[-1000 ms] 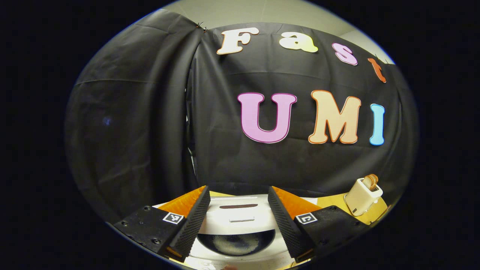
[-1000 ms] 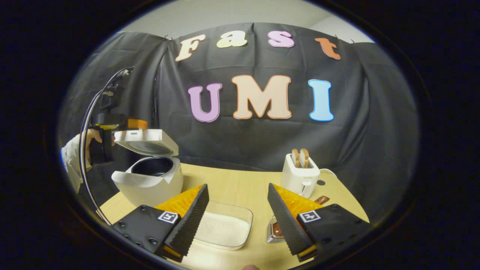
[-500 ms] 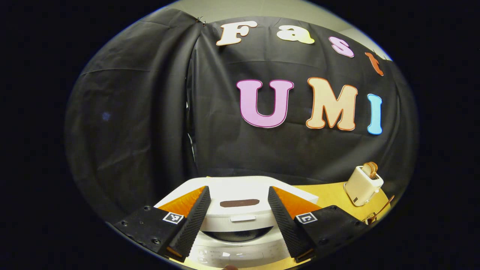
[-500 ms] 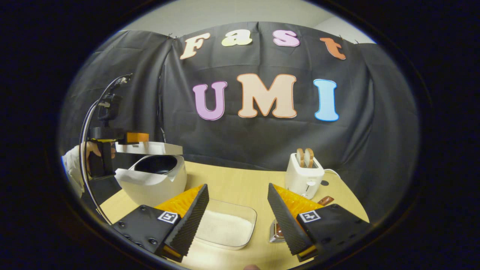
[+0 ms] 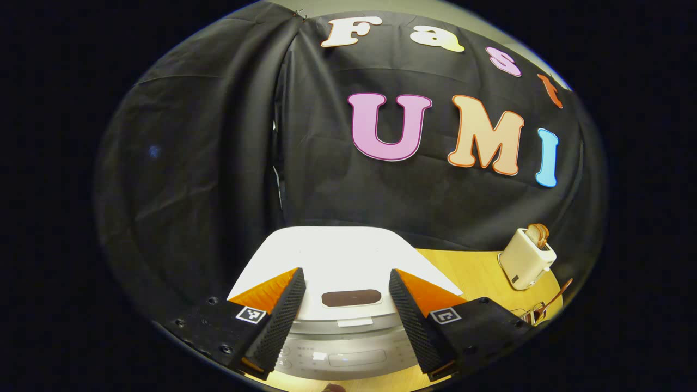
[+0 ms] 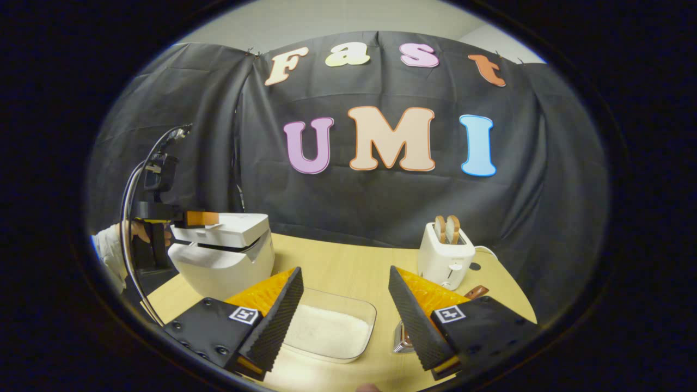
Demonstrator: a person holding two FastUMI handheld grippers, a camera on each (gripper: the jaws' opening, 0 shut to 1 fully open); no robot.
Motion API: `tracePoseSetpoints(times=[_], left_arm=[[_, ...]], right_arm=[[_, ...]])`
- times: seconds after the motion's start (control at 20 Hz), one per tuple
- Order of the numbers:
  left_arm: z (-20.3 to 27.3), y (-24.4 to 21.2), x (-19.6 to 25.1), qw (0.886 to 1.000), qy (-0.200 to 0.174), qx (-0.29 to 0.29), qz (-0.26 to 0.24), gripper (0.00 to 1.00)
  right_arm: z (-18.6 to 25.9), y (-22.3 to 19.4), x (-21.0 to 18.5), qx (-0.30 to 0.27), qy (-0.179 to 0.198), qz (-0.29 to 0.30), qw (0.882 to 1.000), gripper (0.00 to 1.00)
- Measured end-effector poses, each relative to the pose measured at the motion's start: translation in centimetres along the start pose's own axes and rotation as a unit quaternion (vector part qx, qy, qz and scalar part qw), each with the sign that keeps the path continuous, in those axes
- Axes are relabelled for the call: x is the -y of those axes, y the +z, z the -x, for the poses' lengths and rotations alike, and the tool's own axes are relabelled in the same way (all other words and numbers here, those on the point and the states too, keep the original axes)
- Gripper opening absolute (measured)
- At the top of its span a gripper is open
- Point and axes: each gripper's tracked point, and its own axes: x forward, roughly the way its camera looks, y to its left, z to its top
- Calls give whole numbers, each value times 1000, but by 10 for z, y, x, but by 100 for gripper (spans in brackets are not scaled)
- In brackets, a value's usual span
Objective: Close the left gripper, press the button to open the rice cooker; take a wooden spoon from the chopstick holder with the right hand, scoop a spoonful of rice and pour it into the rice cooker, then put the wooden spoon back into the chopstick holder.
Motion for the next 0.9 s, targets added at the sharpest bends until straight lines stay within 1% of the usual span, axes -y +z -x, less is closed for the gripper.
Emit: tracePoseSetpoints(times=[0.15,0.3,0.4,0.5,0.55,0.75,0.9], left_arm=[[1,-20,-1,1000,6,-10,-27,92],[-2,-37,-2,999,8,-29,-23,93],[-4,-40,-3,999,10,-25,-30,93],[-4,-45,-3,999,13,-27,-26,93],[-5,-43,-3,999,13,-12,-27,94],[-3,-43,-4,999,12,5,-30,94],[-3,-41,-3,999,13,9,-31,94]], right_arm=[[0,-2,0,-2,-1,0,1000,99],[-1,-1,-3,-2,1,0,1000,100],[-1,-1,-4,-3,2,0,1000,98],[-2,-1,-6,-3,3,0,1000,99],[-2,-1,-7,-2,5,0,1000,99],[-4,-1,-15,-2,13,0,1000,100],[-5,4,-22,3,23,-5,1000,98]])
